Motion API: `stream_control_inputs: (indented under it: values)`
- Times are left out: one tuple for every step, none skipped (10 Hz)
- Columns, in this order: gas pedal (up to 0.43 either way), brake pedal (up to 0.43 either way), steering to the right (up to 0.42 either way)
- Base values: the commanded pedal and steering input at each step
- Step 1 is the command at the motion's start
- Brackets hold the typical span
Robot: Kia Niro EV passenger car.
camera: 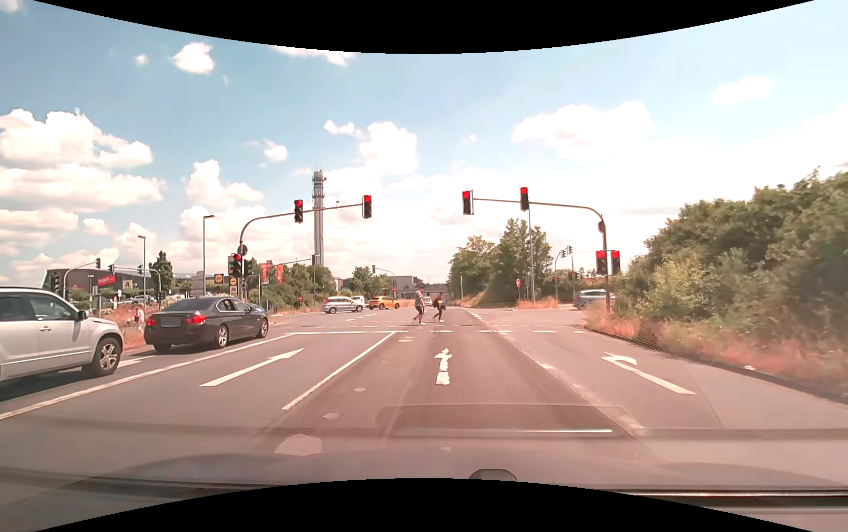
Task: Follow the waypoints while adhering to traffic rules and regulations
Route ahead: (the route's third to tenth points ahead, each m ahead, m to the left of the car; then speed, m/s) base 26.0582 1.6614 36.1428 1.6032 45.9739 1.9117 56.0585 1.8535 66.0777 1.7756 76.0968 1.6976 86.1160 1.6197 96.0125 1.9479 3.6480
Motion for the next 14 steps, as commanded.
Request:
stream_control_inputs:
  values:
    - [0.000,0.165,-0.004]
    - [0.000,0.165,-0.003]
    - [0.000,0.159,-0.003]
    - [0.000,0.165,-0.003]
    - [0.000,0.165,-0.003]
    - [0.000,0.165,-0.003]
    - [0.000,0.165,-0.003]
    - [0.000,0.165,-0.003]
    - [0.000,0.165,-0.003]
    - [0.000,0.165,-0.002]
    - [0.000,0.165,-0.002]
    - [0.000,0.165,-0.003]
    - [0.000,0.165,-0.003]
    - [0.000,0.171,-0.003]
